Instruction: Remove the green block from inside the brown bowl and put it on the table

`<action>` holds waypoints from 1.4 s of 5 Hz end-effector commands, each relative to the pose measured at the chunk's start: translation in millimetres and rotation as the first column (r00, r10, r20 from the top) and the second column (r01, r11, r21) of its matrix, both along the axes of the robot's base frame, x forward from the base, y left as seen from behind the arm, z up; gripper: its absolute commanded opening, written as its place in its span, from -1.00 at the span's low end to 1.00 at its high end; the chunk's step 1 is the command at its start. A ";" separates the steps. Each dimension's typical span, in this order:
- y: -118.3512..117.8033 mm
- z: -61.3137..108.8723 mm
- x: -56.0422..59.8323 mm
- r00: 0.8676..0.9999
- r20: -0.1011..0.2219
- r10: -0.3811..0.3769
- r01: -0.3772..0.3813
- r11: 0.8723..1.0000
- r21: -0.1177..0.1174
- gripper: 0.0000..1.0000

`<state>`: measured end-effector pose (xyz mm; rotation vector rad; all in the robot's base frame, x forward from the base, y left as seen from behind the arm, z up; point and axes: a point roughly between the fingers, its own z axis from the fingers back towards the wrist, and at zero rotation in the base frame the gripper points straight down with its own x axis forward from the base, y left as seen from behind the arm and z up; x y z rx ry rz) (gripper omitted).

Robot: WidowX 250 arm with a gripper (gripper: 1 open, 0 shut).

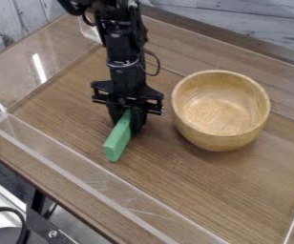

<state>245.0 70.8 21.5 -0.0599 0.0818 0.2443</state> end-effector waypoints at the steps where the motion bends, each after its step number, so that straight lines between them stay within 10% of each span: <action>1: 5.4 3.8 5.2 1.000 0.030 0.000 -0.001 1.000 0.008 -1.00; 4: 4.5 0.5 19.3 1.000 0.009 0.012 -0.012 1.000 -0.003 -1.00; 6: 1.8 0.4 19.1 0.998 0.055 0.023 -0.023 1.000 -0.008 -1.00; 7: 0.8 9.1 15.5 0.999 0.034 0.034 -0.033 0.999 -0.030 1.00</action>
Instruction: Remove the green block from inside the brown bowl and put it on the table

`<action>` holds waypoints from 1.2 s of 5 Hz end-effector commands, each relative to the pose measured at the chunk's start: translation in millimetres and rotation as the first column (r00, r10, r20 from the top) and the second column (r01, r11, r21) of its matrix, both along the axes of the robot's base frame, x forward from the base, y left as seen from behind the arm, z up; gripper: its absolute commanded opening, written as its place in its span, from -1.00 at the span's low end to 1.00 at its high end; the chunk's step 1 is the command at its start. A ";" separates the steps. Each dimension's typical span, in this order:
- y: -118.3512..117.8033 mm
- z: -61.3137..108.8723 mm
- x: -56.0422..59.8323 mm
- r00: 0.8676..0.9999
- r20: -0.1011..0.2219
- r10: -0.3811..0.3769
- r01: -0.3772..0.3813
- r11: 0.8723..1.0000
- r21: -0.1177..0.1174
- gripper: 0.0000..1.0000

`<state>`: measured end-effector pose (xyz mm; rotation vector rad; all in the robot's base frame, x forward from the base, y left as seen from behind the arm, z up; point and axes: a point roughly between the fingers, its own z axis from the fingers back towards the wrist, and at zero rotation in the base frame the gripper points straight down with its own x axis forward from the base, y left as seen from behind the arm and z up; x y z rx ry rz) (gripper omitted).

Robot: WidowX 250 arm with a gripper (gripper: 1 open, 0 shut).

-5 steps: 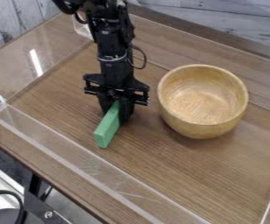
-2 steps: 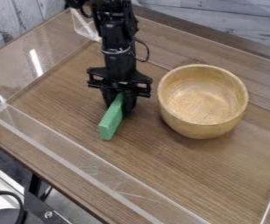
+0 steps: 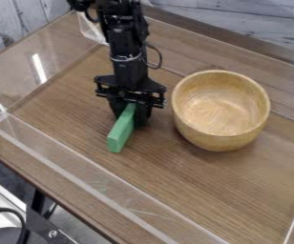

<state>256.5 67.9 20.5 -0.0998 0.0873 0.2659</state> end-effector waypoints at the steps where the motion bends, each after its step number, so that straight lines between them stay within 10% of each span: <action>1: 2.2 13.5 -3.1 0.998 0.058 -0.018 0.016 0.999 0.032 1.00; 4: 0.3 105.5 -5.8 0.970 0.235 -0.055 0.041 0.997 0.067 1.00; 6: 3.5 129.8 -7.8 0.971 0.213 -0.105 0.080 0.989 0.125 1.00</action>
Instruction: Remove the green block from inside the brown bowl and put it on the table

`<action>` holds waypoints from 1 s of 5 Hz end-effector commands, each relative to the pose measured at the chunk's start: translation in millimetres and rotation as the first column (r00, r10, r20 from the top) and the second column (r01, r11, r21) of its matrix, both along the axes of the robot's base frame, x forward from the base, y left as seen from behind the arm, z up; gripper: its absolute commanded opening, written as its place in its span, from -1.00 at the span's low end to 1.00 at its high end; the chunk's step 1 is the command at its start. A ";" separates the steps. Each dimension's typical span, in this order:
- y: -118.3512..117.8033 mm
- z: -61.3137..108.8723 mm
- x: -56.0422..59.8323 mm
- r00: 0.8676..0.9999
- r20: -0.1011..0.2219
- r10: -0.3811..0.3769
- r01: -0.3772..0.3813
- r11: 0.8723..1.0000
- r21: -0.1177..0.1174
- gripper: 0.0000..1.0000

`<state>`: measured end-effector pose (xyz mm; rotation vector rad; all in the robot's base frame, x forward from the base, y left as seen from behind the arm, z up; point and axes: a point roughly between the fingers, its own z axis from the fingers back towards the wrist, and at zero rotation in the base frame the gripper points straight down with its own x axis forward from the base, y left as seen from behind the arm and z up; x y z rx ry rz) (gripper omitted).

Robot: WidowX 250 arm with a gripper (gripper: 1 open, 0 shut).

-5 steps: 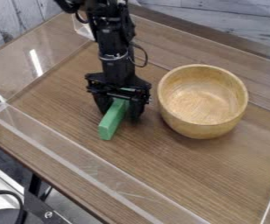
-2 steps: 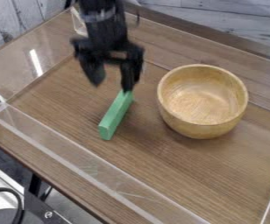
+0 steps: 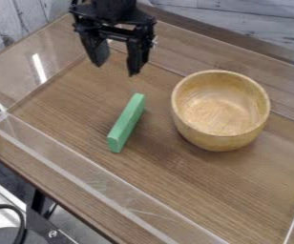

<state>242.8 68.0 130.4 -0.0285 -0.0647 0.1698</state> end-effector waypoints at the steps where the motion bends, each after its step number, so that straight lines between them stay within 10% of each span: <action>1: 8.6 18.8 -0.5 0.999 0.039 -0.038 0.036 0.998 0.048 1.00; 3: 6.1 -21.2 -11.4 1.000 0.022 0.007 -0.010 0.992 0.126 1.00; 5: -18.2 9.0 0.2 0.989 0.122 -0.079 0.082 0.997 -0.014 1.00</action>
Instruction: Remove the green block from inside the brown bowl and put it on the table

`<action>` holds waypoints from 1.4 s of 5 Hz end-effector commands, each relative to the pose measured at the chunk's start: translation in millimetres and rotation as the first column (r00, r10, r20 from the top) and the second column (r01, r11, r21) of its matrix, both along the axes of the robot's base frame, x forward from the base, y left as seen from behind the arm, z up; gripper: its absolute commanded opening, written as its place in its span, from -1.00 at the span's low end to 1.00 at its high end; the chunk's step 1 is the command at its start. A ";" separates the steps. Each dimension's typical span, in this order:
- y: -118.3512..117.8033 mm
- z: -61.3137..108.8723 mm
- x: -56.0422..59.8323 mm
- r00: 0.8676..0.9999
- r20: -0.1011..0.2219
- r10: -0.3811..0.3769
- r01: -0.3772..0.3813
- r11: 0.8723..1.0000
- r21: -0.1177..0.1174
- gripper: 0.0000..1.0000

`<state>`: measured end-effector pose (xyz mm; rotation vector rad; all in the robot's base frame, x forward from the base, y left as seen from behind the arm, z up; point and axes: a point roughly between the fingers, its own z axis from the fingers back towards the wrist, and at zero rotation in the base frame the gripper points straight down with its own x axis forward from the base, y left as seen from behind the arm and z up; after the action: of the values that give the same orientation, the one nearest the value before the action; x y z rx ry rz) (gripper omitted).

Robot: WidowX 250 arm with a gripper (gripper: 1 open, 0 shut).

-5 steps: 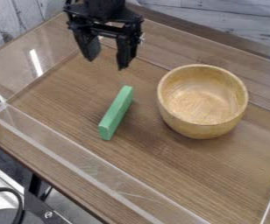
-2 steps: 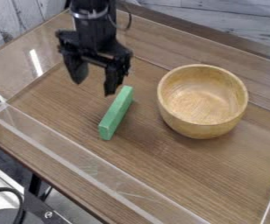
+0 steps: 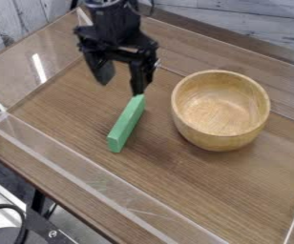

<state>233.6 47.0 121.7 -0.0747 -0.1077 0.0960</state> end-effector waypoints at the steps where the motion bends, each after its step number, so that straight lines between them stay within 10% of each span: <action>1: 7.5 17.8 8.8 0.997 0.077 -0.026 0.023 0.999 0.036 1.00; 2: 12.2 11.7 9.1 0.997 0.073 -0.035 0.031 0.998 0.051 1.00; 4: 13.3 -0.7 -1.2 0.999 -0.025 -0.026 0.026 1.000 -0.005 1.00; 5: 9.8 0.0 -5.6 0.998 0.021 -0.053 0.053 0.999 -0.013 1.00; 6: 7.1 5.6 -9.0 0.994 0.078 -0.072 0.074 0.997 -0.015 -1.00; 7: 5.0 5.0 -13.8 0.990 0.112 -0.090 0.092 0.996 -0.014 1.00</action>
<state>214.6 48.3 115.1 -0.1202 -0.1636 0.0008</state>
